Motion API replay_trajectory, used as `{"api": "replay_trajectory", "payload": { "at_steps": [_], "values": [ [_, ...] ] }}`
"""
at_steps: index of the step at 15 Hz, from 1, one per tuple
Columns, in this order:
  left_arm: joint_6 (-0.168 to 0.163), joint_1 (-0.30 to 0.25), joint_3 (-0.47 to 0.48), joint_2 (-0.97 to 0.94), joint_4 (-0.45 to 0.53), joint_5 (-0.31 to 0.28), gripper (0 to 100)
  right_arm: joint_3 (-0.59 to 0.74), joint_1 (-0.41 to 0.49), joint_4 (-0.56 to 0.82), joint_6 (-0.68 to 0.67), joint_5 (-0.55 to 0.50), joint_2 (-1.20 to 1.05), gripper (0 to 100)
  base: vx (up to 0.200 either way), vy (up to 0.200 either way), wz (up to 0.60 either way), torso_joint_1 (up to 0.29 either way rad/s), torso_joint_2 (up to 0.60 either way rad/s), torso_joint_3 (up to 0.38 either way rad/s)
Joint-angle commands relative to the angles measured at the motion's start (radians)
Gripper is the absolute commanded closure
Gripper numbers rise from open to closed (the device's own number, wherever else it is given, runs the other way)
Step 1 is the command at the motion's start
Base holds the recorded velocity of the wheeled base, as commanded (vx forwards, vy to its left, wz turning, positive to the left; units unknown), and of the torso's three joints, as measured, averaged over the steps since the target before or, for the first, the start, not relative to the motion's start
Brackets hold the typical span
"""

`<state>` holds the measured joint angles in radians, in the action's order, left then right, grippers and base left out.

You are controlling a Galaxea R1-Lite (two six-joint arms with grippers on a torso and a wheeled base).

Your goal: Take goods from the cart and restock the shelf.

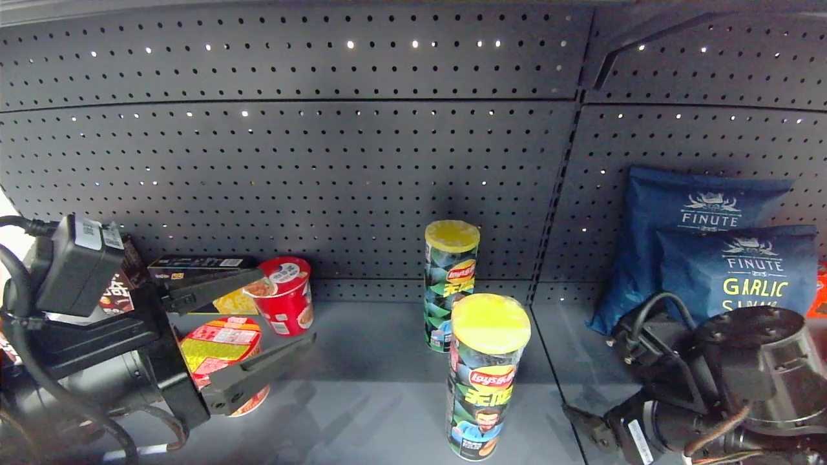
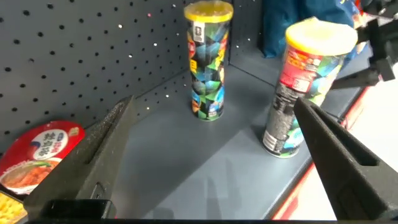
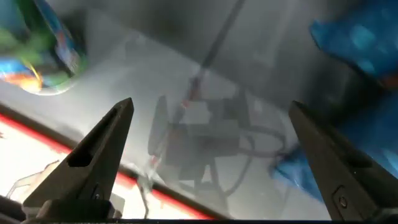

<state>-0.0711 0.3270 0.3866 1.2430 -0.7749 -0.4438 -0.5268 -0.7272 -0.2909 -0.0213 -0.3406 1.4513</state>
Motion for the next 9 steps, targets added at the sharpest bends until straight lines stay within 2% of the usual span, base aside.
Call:
{"api": "replay_trajectory", "payload": {
  "at_steps": [1,9],
  "values": [
    [-0.001,0.000,-0.005,0.024,-0.003,0.001,0,-0.055,-0.026,-0.008,-0.016,0.005,0.078,0,0.000,0.000,0.00,0.000,0.00,0.000],
    [-0.003,-0.011,-0.012,0.044,-0.003,-0.001,0,-0.125,-0.067,-0.022,-0.040,-0.001,0.166,0,0.000,0.000,0.00,0.000,0.00,0.000]
  ]
}}
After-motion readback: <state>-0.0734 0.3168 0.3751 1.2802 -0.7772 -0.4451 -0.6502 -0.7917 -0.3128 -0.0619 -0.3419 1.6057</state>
